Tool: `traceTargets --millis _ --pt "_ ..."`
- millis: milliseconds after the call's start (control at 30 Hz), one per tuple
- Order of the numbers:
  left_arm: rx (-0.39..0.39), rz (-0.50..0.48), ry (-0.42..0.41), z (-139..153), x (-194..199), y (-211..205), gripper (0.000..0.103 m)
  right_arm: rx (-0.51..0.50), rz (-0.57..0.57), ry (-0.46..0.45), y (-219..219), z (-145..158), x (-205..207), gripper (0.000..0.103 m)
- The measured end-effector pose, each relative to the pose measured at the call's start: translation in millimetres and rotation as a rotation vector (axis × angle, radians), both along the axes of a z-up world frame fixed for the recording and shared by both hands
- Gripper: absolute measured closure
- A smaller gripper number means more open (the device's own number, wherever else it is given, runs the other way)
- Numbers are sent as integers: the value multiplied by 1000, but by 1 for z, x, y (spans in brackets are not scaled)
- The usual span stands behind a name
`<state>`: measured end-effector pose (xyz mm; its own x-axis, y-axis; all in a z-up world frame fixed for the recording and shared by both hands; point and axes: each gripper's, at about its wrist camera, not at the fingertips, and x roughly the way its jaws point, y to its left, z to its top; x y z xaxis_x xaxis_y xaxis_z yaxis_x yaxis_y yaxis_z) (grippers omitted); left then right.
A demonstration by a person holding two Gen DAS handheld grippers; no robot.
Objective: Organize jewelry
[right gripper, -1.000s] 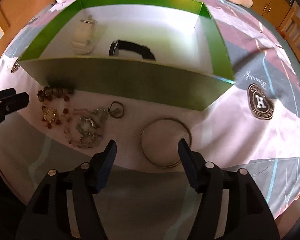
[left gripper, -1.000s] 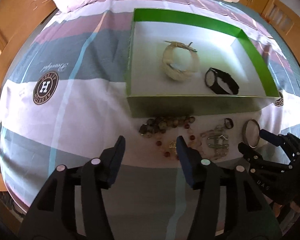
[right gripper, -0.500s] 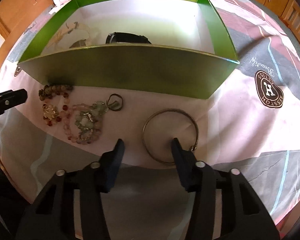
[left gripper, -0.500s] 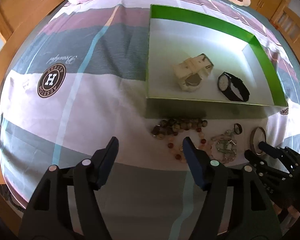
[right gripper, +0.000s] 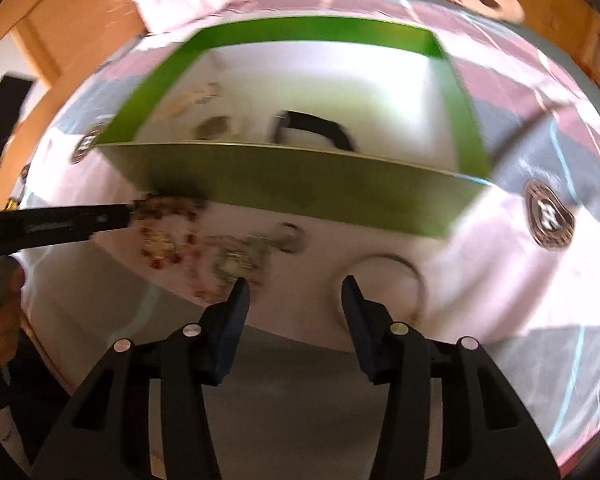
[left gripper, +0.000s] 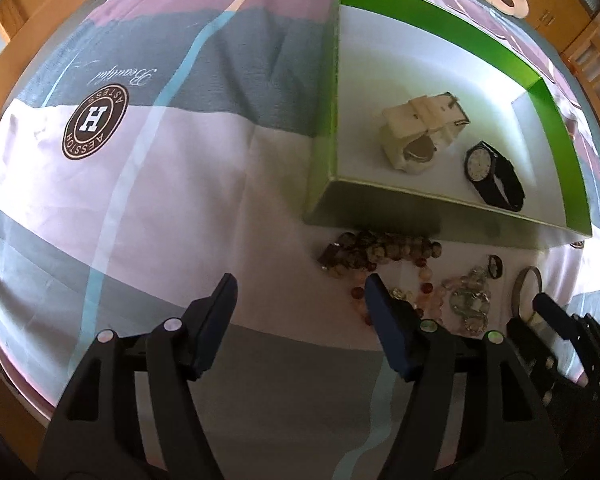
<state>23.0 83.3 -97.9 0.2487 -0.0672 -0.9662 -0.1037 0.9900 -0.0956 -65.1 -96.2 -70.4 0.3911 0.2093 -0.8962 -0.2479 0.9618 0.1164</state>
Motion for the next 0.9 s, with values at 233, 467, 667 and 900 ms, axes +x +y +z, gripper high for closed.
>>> traceTargets --millis 233,467,667,900 --pt "-13 -27 8 -2 -3 -5 36 -64 87 -28 29 -24 23 61" --pt "-44 -54 1 2 -6 -12 36 3 78 9 14 -16 25 88" --pt "-55 -46 -1 4 -7 -11 35 34 64 -13 -2 3 18 89" --pt "-51 -51 4 3 -6 -9 35 204 129 9 -22 31 8 91"
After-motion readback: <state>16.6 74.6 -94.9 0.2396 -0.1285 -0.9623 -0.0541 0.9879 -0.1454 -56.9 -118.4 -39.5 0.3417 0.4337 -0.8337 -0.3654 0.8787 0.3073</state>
